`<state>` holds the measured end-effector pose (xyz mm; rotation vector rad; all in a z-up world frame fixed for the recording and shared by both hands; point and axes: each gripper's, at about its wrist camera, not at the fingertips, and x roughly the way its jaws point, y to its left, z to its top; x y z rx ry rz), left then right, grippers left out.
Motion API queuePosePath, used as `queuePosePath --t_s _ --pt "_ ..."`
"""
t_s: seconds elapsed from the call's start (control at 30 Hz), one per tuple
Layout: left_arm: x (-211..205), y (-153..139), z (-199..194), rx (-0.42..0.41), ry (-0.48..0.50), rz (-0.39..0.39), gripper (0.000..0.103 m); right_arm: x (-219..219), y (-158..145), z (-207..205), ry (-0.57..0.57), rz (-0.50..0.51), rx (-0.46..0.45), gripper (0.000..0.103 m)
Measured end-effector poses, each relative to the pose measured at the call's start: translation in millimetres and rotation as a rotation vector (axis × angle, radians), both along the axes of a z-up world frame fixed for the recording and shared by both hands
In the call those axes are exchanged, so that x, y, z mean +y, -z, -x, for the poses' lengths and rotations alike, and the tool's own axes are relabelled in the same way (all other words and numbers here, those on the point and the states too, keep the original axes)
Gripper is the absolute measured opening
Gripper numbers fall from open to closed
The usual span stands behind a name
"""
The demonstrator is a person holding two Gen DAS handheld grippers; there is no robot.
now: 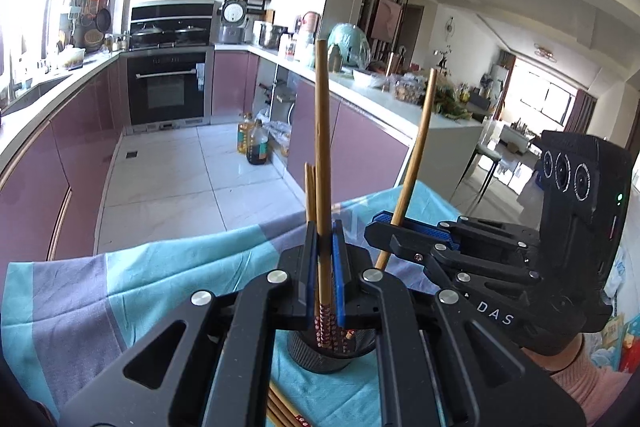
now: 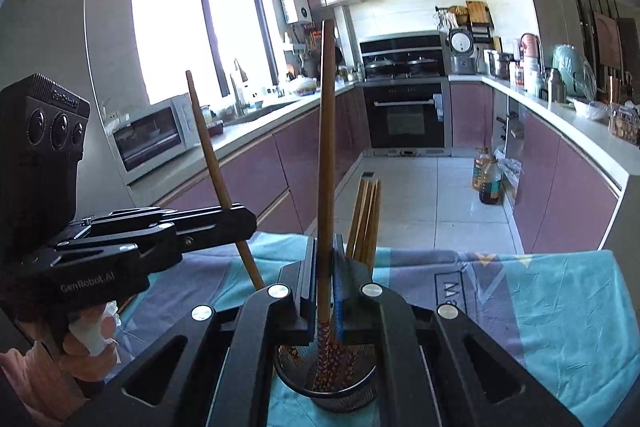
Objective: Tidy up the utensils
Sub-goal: 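Lower both chopsticks into the mesh holder, then open both grippers to release the chopsticks in the holder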
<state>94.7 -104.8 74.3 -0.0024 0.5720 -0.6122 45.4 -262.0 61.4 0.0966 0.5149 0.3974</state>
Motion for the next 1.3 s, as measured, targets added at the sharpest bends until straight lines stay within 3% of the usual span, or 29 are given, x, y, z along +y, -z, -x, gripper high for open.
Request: queuePosePath --t_s 0.67,1.13,1.3 --pt "-21 57 -32 0.166 0.033 -0.103 0.007 4 49 -20 -0.003 0.039 0.199 0.007" --pt "-23 67 -40 0.182 0.016 -0.09 0.009 1 54 -24 0.014 0.021 0.199 0.008" --pt "-13 66 -30 0.16 -0.01 -0.082 0.019 -1 52 -19 0.015 0.016 0.183 0.009"
